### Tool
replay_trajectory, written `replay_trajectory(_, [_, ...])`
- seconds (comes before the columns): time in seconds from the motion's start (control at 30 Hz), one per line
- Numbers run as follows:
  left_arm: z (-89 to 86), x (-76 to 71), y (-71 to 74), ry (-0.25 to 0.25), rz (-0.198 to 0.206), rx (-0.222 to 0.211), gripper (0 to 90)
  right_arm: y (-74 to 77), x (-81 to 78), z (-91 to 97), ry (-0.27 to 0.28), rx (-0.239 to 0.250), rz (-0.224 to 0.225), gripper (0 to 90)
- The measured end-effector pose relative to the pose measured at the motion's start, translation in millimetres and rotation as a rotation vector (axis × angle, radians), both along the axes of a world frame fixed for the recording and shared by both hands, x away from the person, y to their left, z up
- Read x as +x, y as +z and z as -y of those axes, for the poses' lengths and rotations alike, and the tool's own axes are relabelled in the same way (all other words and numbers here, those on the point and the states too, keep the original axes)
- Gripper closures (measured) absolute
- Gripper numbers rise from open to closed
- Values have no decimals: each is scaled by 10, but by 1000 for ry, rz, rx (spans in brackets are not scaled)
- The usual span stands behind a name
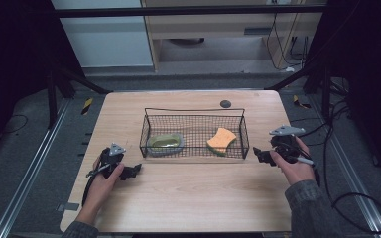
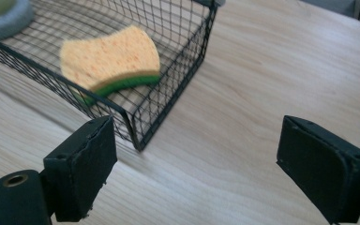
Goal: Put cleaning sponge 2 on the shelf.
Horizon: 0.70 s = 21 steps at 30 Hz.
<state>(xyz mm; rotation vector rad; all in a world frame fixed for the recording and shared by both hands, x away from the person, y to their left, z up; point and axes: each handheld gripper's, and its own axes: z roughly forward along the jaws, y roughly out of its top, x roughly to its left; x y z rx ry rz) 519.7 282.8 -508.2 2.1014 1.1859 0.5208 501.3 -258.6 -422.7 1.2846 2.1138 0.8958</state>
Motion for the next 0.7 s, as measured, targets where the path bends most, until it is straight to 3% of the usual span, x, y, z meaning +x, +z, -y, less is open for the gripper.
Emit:
replay_trajectory(0.13, [0, 0, 0, 0, 0, 0, 0, -232, -6, 48, -16, 0, -17, 120])
replay_trajectory(0.33, [0, 0, -1, 0, 0, 0, 0, -526, 132, 51, -57, -7, -60, 111])
replay_trajectory(0.4, [0, 0, 0, 0, 0, 0, 0, -607, 196, 81, -87, 29, -70, 118])
replay_trajectory(0.47, [0, 0, 0, 0, 0, 0, 0, -650, 243, 107, -110, 60, -80, 121])
replay_trajectory(0.7, [-1, 1, -1, -1, 0, -1, 0, -758, 378, 137, -150, 46, -57, 111])
